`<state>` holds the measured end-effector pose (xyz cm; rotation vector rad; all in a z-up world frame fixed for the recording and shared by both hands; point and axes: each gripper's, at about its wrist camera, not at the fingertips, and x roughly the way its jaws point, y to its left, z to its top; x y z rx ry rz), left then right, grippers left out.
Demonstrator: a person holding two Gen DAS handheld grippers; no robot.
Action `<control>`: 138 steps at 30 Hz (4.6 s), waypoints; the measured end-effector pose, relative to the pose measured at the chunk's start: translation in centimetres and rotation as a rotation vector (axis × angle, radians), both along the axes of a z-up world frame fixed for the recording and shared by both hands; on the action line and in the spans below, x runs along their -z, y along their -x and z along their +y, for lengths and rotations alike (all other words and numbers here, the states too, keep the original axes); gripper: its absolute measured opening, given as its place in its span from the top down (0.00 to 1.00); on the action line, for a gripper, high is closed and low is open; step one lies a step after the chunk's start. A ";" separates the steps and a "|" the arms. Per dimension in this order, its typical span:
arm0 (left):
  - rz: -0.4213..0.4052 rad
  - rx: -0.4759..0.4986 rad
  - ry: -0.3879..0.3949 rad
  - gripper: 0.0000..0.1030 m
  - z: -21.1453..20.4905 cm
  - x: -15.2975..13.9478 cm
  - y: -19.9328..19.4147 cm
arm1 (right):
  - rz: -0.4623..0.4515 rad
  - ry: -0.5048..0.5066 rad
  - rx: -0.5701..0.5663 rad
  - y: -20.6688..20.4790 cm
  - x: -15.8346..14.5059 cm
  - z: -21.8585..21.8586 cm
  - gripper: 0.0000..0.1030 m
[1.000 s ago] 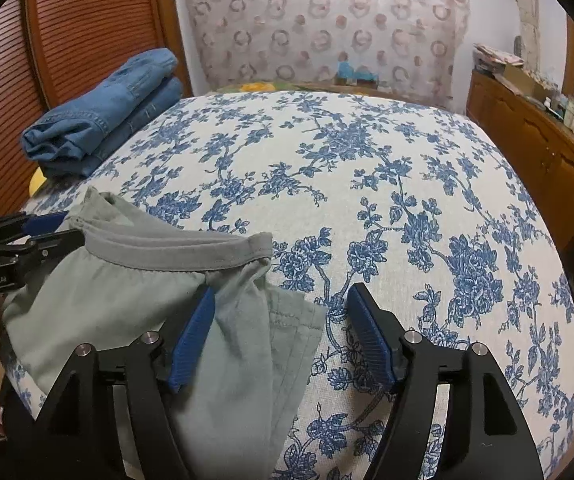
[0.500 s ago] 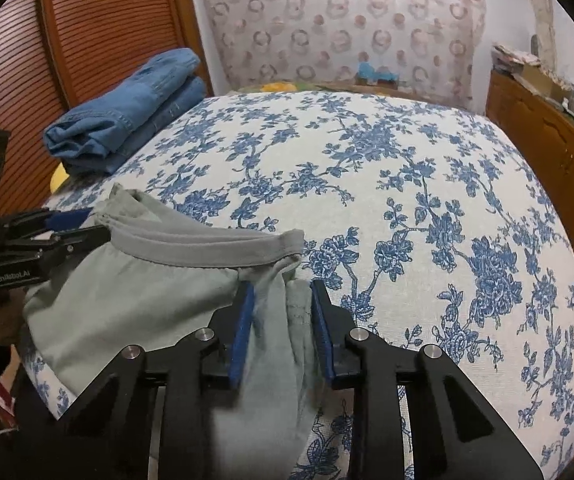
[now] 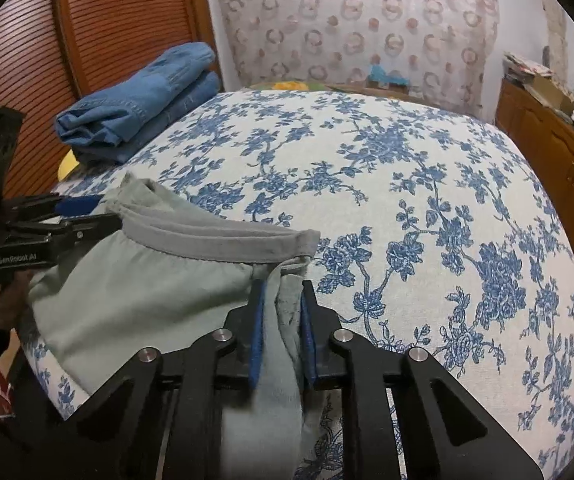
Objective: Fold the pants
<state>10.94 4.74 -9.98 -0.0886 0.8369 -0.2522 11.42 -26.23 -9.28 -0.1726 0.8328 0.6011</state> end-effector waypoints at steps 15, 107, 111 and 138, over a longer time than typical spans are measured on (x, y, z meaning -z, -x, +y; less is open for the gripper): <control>-0.123 0.029 0.080 0.87 -0.3 -4.0 2.7 | -0.061 -0.076 -0.016 1.4 -2.8 -0.4 0.89; -0.326 -0.324 0.016 0.87 14.4 -12.2 -5.9 | -0.375 -0.020 -0.464 -19.1 -15.9 24.5 0.89; -0.323 -0.348 0.022 0.87 15.3 -11.9 -5.3 | -0.365 -0.034 -0.501 -19.9 -15.5 27.3 0.89; -0.221 -0.515 0.055 0.87 17.8 -6.7 -3.9 | -0.191 -0.049 -0.571 -22.3 -11.9 36.9 0.74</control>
